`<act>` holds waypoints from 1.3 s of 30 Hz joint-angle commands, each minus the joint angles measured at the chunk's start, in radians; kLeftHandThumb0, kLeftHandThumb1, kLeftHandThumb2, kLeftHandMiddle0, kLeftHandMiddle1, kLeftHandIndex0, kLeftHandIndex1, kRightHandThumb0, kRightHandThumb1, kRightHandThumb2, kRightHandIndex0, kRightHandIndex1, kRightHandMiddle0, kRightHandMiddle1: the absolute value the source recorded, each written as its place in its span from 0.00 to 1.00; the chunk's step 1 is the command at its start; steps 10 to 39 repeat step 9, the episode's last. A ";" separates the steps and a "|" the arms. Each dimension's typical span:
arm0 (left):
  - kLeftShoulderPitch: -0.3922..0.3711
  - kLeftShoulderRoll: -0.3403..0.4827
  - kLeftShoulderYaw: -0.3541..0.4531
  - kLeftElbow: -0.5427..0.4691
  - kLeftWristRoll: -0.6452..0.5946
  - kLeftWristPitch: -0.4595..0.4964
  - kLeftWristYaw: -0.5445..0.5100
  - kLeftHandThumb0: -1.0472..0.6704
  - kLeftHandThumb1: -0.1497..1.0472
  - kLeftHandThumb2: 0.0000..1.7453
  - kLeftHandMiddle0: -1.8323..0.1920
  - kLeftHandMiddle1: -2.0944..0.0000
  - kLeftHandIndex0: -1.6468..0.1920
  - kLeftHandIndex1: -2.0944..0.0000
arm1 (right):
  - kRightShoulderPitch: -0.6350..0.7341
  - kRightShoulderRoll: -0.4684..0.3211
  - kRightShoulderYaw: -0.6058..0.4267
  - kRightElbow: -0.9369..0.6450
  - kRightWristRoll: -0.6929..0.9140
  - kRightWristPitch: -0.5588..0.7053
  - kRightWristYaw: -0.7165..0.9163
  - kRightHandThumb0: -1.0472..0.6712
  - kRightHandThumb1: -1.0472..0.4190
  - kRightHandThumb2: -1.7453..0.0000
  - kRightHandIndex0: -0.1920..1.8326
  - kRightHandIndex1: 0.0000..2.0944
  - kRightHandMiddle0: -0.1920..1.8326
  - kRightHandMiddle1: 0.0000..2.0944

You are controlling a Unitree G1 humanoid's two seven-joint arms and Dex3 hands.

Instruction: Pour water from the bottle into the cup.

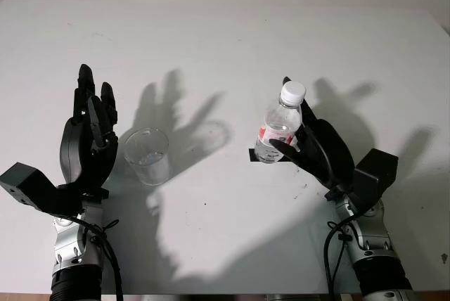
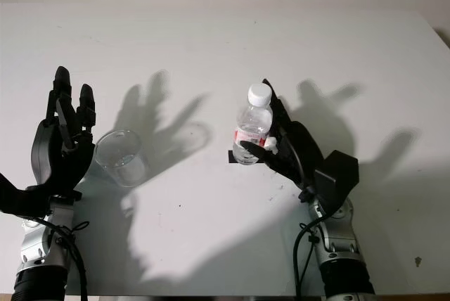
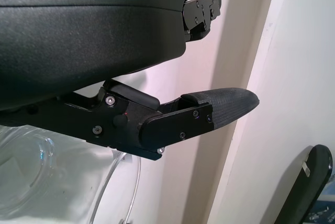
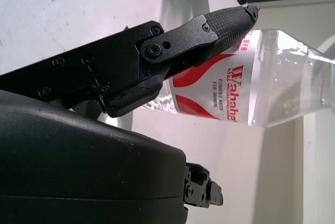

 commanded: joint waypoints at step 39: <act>0.017 0.000 0.004 0.001 -0.008 -0.002 -0.010 0.20 1.00 0.38 1.00 1.00 1.00 1.00 | 0.069 0.025 0.036 -0.072 0.010 -0.021 0.040 0.05 0.05 0.97 0.00 0.00 0.00 0.00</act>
